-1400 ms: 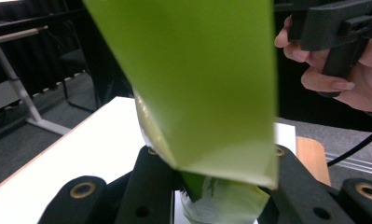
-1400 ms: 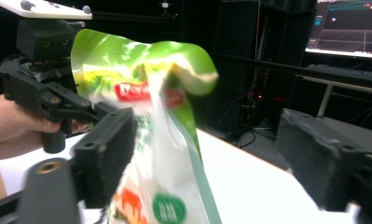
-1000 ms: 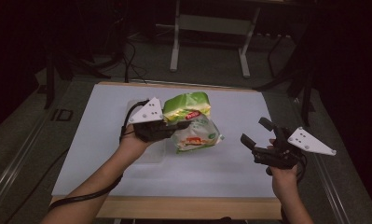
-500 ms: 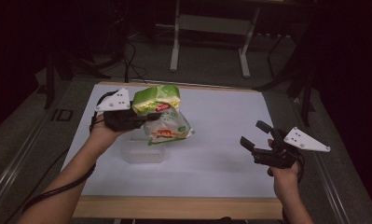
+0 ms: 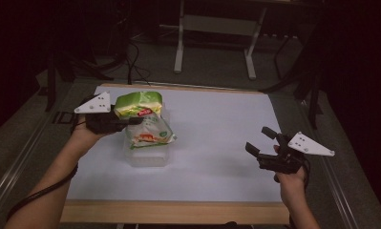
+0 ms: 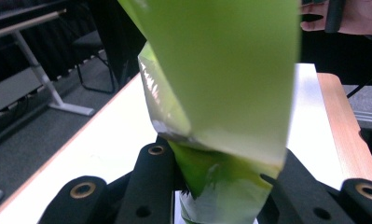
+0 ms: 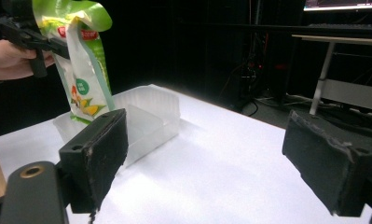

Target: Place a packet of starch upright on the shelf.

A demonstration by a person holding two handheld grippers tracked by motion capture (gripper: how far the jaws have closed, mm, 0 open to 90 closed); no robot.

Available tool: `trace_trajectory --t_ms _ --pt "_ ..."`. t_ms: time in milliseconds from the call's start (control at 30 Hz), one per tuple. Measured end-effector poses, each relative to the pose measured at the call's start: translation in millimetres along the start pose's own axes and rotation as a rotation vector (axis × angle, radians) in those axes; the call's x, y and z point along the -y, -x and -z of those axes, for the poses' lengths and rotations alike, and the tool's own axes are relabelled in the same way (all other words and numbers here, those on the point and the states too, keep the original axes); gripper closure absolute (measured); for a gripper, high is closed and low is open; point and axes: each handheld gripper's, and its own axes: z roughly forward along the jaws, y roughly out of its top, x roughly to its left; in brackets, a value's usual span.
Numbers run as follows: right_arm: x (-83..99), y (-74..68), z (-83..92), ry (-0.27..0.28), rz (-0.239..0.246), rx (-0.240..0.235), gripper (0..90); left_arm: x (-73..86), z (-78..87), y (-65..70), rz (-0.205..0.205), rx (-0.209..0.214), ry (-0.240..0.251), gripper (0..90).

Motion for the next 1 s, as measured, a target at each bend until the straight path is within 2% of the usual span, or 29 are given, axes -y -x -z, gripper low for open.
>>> trace_trajectory --t_ms 100,233,367,533,633,867,933,1000 --pt "2.7 0.3 0.6 0.001 -0.006 -0.003 14.1 7.4 0.1 -1.3 -0.005 0.010 -0.010 75.4" --pt "6.2 0.9 -2.0 -0.011 -0.016 -0.012 14.1 17.5 -3.6 -2.0 -0.009 0.046 -0.034 75.4" --pt "5.7 -0.7 -4.7 -0.018 -0.007 -0.023 14.1 27.4 -8.6 -0.2 -0.015 0.061 -0.061 75.4" --pt "5.3 -2.6 -6.1 -0.024 0.003 -0.030 14.1 36.3 -14.9 2.9 -0.057 0.070 -0.082 75.3" --pt "7.0 -3.3 -6.9 -0.032 0.004 -0.036 14.1 42.6 -14.2 -0.1 -0.033 0.080 -0.070 75.5" --pt "9.6 -2.9 -7.3 -0.036 -0.003 -0.043 14.1 51.2 -17.2 0.7 -0.017 0.094 -0.078 75.6" --pt "10.9 -3.2 -7.9 -0.038 -0.004 -0.045 14.1 59.8 -26.2 4.3 -0.005 0.108 -0.108 75.6" --pt "12.1 -3.5 -8.0 -0.044 -0.003 -0.046 14.1 61.7 -28.3 5.2 -0.003 0.110 -0.113 75.7"
